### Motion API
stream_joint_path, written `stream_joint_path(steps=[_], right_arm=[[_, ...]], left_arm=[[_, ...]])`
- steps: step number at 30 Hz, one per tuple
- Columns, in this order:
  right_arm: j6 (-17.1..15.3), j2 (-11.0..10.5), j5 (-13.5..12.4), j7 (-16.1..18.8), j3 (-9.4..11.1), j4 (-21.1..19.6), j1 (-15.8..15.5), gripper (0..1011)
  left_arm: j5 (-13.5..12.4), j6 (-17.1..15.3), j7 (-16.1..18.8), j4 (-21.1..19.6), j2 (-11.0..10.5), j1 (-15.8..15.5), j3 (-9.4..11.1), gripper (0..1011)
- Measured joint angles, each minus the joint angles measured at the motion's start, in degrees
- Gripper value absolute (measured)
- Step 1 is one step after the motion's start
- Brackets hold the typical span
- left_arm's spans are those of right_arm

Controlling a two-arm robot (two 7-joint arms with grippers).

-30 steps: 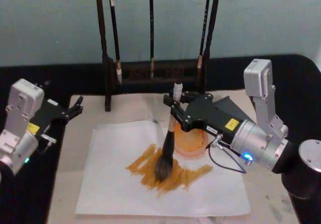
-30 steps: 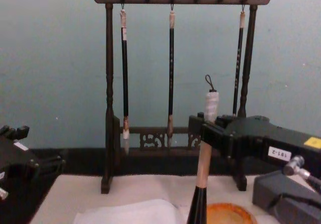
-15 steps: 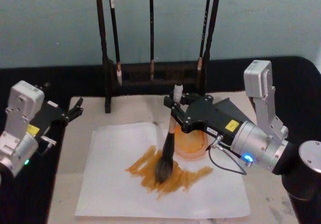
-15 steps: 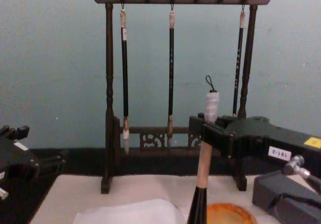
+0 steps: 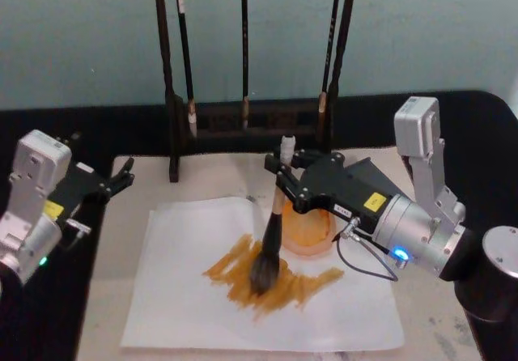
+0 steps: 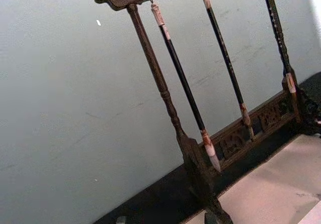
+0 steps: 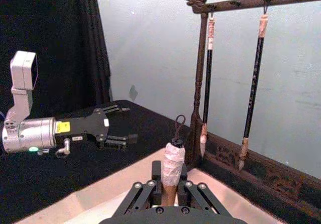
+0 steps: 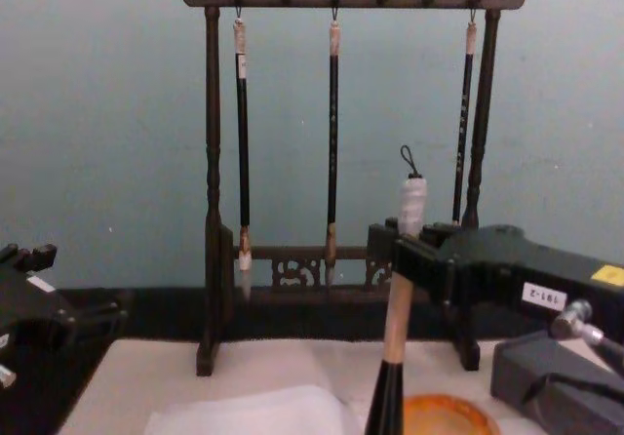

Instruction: Pick up the brush from the inkstone, write on the paper, then place the brush back to its original position.

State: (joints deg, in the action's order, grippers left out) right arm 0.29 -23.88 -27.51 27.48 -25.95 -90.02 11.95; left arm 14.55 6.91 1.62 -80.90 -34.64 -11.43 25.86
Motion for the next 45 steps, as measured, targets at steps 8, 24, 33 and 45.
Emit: stream_joint_path(steps=[8, 24, 33, 45], right_arm=[[0.3, 0.09, -1.18, -0.18, 1.47, -0.96, 0.12, 160], [-0.85, -0.78, -3.56, 0.59, 1.8, -3.49, 1.13, 160], [-0.82, -1.16, -4.79, 0.49, 2.08, -4.13, 1.71, 160], [-3.07, -0.35, -10.78, -2.03, 4.84, -4.49, 0.94, 160]], left_arm=[[0.0, 0.0, 0.0, 0.0, 0.0, 0.0, 0.0, 1010], [-0.01, 0.0, 0.0, 0.0, 0.0, 0.0, 0.0, 1009], [0.0, 0.0, 0.0, 0.0, 0.0, 0.0, 0.0, 1010], [0.0, 0.0, 0.0, 0.0, 0.0, 0.0, 0.0, 1010]])
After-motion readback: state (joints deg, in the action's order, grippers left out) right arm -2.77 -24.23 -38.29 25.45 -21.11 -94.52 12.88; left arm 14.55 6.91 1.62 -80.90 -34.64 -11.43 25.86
